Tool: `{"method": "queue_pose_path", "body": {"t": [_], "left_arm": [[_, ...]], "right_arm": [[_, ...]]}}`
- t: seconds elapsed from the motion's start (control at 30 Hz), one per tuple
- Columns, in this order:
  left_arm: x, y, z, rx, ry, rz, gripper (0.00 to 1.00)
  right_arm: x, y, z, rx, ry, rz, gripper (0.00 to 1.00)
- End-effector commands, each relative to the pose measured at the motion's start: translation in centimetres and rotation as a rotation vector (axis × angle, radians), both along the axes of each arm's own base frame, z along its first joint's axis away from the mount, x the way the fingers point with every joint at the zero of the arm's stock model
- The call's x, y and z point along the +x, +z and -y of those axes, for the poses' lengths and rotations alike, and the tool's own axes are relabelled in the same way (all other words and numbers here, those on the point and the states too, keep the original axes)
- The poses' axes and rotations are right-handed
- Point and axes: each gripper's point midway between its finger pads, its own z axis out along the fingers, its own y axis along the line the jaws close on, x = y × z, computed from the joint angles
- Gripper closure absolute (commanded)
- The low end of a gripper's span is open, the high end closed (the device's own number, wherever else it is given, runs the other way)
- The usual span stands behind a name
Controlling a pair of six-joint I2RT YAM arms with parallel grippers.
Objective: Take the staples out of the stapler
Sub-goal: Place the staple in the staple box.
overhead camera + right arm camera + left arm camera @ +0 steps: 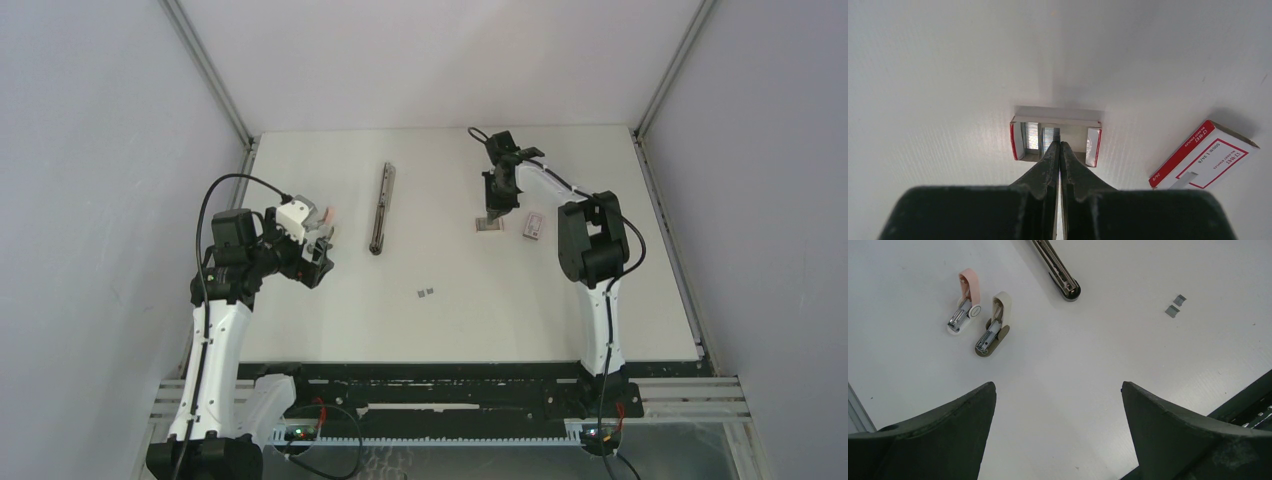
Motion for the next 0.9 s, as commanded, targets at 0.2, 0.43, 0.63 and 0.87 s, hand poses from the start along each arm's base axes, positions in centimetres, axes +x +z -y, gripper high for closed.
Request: {"method": "queue_pose_path", "body": {"t": [0.2, 0.43, 0.63, 0.87], "left_arm": [[-0.07, -0.64, 0.16, -0.001, -0.023, 0.009, 0.0], [-0.06, -0.68, 0.21, -0.003, -0.025, 0.007, 0.0], [-0.08, -0.68, 0.21, -0.002, -0.024, 0.007, 0.0], [-0.06, -0.67, 0.19, -0.002, -0.024, 0.007, 0.0]], "right_arm": [[1.36, 0.14, -0.05, 0.005, -0.007, 0.029, 1.0], [1.36, 0.02, -0.16, 0.009, -0.004, 0.025, 1.0], [1.24, 0.07, -0.38, 0.023, 0.007, 0.02, 1.0], [0.98, 0.39, -0.52, 0.031, 0.015, 0.017, 1.0]]}}
